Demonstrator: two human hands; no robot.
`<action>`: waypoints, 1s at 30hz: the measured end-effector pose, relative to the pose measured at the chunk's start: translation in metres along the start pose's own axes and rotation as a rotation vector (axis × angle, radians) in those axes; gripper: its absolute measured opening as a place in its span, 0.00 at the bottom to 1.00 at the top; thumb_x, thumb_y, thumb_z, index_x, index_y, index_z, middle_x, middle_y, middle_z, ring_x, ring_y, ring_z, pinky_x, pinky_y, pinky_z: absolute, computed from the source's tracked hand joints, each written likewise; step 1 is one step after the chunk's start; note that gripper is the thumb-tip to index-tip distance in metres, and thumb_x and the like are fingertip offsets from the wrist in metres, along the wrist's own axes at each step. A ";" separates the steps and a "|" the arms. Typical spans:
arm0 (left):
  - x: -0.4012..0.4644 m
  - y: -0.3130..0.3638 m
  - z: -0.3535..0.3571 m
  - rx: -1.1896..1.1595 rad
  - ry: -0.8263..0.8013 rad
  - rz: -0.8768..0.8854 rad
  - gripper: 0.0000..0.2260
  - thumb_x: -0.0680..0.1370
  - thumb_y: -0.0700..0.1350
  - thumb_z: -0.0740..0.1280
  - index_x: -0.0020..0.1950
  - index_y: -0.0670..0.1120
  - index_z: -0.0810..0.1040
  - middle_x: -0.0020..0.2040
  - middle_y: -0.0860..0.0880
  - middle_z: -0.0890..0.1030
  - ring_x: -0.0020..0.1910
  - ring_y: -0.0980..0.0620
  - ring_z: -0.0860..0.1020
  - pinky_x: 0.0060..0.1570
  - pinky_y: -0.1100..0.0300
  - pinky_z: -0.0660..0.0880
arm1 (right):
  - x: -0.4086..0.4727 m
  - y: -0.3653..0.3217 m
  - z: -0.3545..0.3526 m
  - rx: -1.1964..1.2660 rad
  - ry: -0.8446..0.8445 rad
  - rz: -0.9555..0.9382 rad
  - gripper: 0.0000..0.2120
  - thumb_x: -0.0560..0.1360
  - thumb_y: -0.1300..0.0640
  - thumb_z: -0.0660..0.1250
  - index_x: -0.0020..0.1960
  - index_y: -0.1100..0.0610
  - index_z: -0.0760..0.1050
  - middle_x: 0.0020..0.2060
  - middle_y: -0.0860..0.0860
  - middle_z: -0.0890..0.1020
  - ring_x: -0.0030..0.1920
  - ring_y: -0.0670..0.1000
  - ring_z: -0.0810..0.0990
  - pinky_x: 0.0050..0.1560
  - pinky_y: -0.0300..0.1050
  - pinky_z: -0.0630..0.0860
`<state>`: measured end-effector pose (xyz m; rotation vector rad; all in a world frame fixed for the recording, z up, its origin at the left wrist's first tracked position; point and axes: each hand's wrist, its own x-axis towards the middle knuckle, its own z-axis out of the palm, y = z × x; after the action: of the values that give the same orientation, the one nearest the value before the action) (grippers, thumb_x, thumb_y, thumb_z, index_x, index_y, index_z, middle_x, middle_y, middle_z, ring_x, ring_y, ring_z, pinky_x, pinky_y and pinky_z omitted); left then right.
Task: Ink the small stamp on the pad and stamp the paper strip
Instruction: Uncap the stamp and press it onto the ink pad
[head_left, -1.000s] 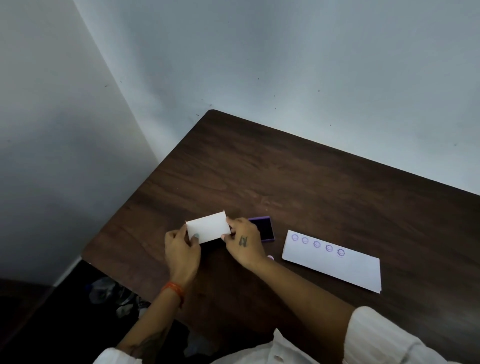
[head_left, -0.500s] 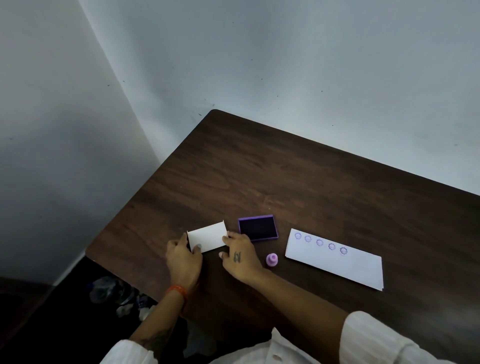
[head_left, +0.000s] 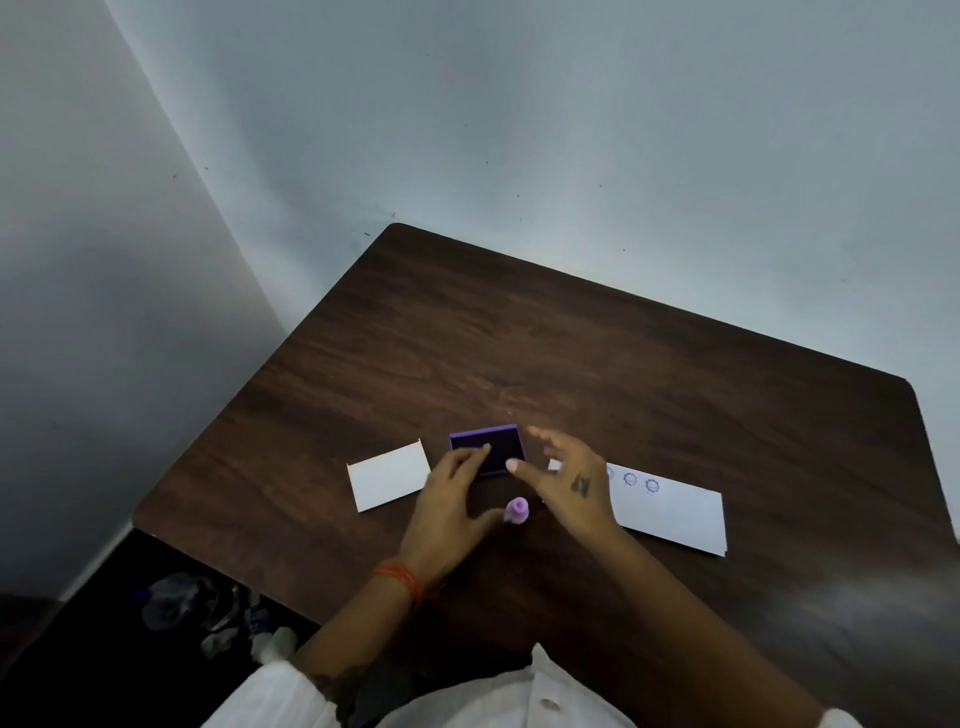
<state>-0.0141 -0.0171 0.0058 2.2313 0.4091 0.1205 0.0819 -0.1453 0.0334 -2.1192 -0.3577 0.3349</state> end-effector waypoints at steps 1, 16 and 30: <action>-0.001 -0.001 0.006 0.014 -0.059 -0.008 0.35 0.69 0.48 0.74 0.72 0.49 0.63 0.69 0.48 0.67 0.66 0.51 0.68 0.65 0.52 0.70 | -0.006 0.006 -0.002 0.004 -0.009 0.006 0.21 0.64 0.52 0.75 0.56 0.47 0.77 0.47 0.40 0.79 0.47 0.41 0.76 0.48 0.36 0.73; 0.003 -0.007 0.038 0.073 -0.084 0.006 0.12 0.73 0.45 0.69 0.56 0.45 0.78 0.55 0.46 0.77 0.53 0.51 0.74 0.54 0.62 0.69 | -0.035 0.036 0.015 -0.177 -0.149 -0.143 0.09 0.75 0.50 0.65 0.48 0.54 0.80 0.44 0.51 0.85 0.43 0.45 0.79 0.44 0.32 0.69; -0.004 0.000 0.023 -0.058 0.059 0.041 0.11 0.70 0.45 0.73 0.52 0.48 0.80 0.48 0.50 0.82 0.44 0.59 0.79 0.45 0.75 0.73 | -0.027 0.031 0.006 0.449 -0.186 0.259 0.05 0.70 0.60 0.71 0.46 0.55 0.79 0.42 0.54 0.85 0.40 0.50 0.85 0.42 0.41 0.82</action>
<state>-0.0122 -0.0355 -0.0087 2.1831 0.3871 0.2173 0.0583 -0.1671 0.0065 -1.6947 -0.0978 0.6982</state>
